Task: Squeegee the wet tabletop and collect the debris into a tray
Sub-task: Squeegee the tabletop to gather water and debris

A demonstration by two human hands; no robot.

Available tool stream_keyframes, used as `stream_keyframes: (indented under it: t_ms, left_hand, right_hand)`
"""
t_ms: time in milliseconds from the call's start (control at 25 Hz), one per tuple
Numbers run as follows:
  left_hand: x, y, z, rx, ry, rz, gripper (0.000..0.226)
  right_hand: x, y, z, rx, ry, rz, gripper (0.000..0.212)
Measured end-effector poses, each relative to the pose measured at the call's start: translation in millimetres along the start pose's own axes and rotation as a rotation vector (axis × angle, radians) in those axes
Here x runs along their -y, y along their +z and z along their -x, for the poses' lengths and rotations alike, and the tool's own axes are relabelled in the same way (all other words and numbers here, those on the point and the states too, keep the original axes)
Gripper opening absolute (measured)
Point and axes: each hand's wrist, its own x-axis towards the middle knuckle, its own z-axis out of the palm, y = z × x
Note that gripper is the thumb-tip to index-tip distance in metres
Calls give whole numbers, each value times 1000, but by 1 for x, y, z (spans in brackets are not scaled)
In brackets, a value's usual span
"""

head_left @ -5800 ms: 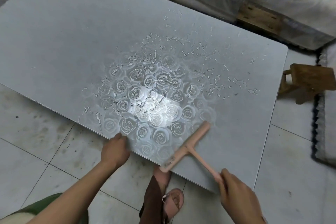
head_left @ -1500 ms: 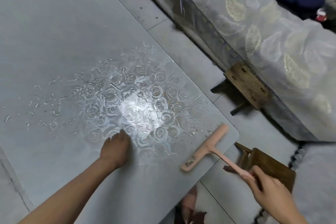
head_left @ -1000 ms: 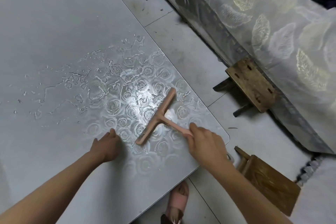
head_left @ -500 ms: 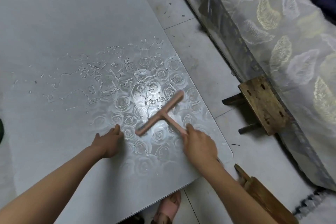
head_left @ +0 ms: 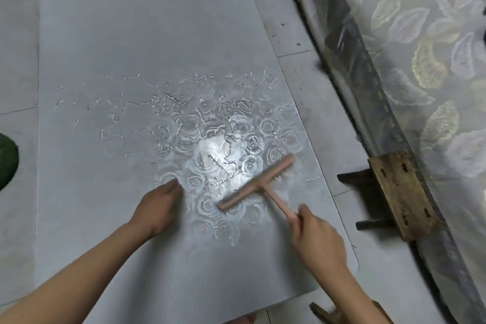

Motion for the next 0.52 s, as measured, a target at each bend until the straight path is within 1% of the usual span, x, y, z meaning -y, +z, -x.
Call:
stream_keyframes:
  t_ms: [40, 120, 200, 280, 360, 440, 520]
  left_hand:
    - [7, -1, -2, -10, -29, -38, 55]
    - [18, -3, -5, 30, -93, -84, 58]
    - [24, -7, -6, 86, -146, -93, 60]
    - [26, -10, -7, 110, -156, -114, 57]
    - [30, -12, -9, 130, -155, -139, 55]
    - [37, -13, -12, 158, -137, -168, 53]
    - [41, -13, -14, 178, -114, -181, 52]
  right_hand:
    - [25, 1, -24, -11, -41, -29, 25]
    - [69, -4, -65, 10, -90, -89, 24]
    - [87, -17, -81, 12, -116, -81, 22]
    - [66, -28, -68, -33, -96, -61, 18]
    - [31, -36, -36, -68, -19, 4, 27]
    - [12, -33, -6, -14, 70, 91, 31]
    - [26, -21, -4, 40, 26, 116, 24]
